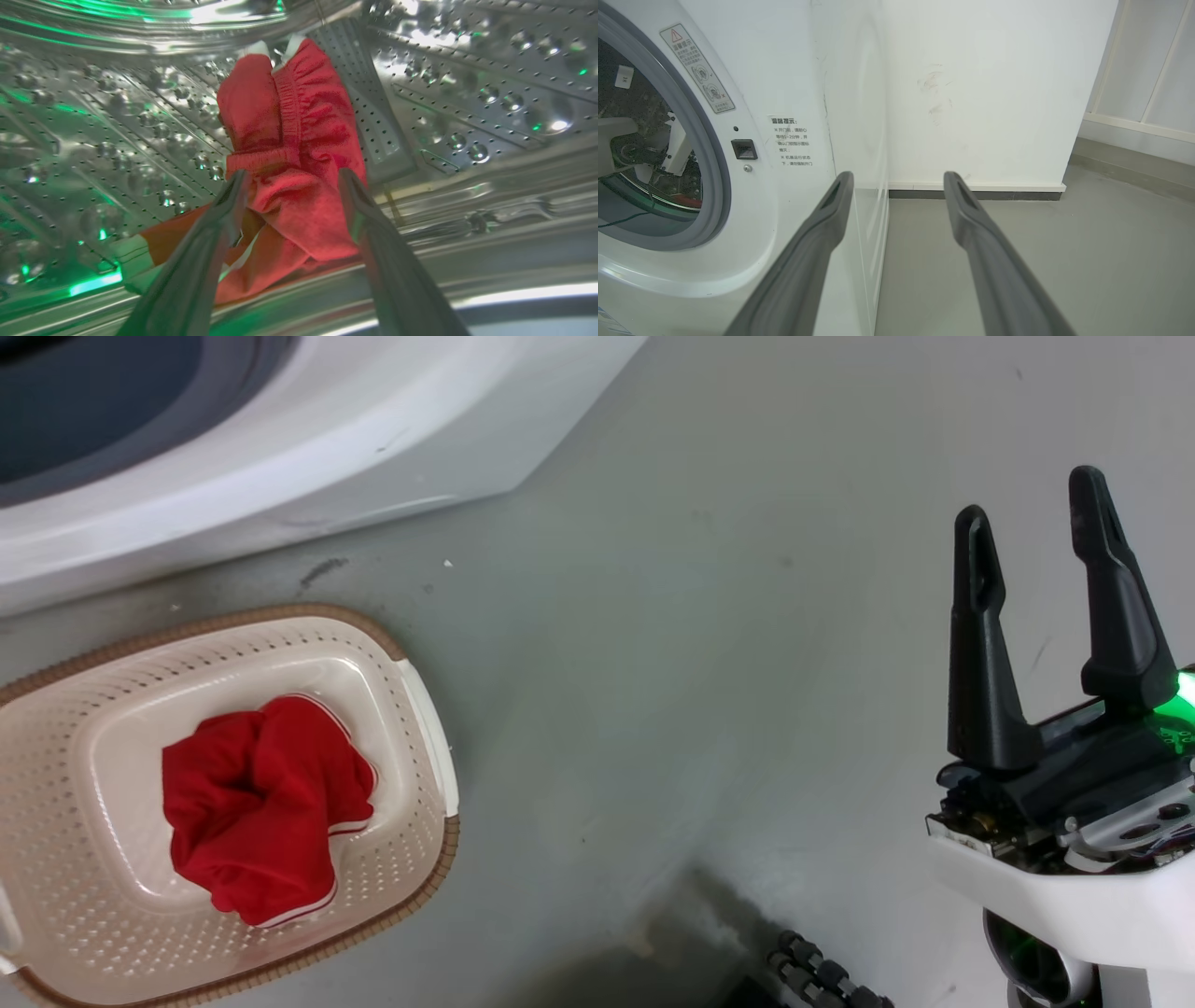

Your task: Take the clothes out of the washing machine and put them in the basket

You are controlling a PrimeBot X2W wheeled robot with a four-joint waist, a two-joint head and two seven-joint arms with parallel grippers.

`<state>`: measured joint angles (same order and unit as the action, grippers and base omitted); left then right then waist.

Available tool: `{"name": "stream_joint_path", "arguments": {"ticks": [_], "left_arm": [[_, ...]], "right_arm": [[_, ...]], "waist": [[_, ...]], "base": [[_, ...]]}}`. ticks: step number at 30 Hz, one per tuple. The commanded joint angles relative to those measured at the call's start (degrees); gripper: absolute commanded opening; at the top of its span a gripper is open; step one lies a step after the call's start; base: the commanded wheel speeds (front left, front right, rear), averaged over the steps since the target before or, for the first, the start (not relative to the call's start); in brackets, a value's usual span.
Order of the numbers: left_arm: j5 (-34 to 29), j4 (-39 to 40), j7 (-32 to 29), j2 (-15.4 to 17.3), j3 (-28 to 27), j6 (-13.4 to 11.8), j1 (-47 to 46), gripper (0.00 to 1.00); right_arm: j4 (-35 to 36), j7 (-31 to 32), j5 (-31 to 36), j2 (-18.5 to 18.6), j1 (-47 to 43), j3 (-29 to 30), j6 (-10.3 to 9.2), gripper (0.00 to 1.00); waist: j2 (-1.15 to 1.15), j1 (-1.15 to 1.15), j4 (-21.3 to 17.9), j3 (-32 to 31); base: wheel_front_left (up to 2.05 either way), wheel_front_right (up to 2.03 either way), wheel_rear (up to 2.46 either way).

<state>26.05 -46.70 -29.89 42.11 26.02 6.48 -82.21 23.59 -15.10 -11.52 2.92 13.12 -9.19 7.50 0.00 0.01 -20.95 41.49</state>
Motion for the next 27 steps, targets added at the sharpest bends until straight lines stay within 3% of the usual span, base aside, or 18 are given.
{"name": "stream_joint_path", "arguments": {"ticks": [1,12,21,27], "left_arm": [[0.3,-1.06,-2.89,0.23,0.68,0.34,-3.02,1.0],[1.16,-4.99,-18.86,1.71,3.81,0.85,-14.89,1.0],[1.15,-6.86,-28.42,2.46,6.22,0.9,-19.77,1.0],[0.06,-6.4,-30.88,3.31,8.29,0.89,-21.6,1.0]], "right_arm": [[0.55,-0.1,-0.36,-0.07,1.15,-0.04,-0.02,1.0],[2.95,-0.1,-2.17,-0.07,2.22,-0.26,-0.02,1.0],[3.88,-0.1,-2.42,-0.07,2.22,-0.68,-0.02,1.0],[4.19,-0.1,-2.57,-0.06,2.53,-0.92,-0.02,1.0]], "waist": [[0.0,-0.01,-1.03,2.39],[0.0,-0.01,-3.27,7.4],[0.0,-0.01,-4.25,9.98],[0.0,-0.01,-4.38,11.29]], "base": [[0.0,0.0,0.0],[0.0,0.0,0.0],[0.0,0.0,0.0],[0.0,0.0,0.0]]}}
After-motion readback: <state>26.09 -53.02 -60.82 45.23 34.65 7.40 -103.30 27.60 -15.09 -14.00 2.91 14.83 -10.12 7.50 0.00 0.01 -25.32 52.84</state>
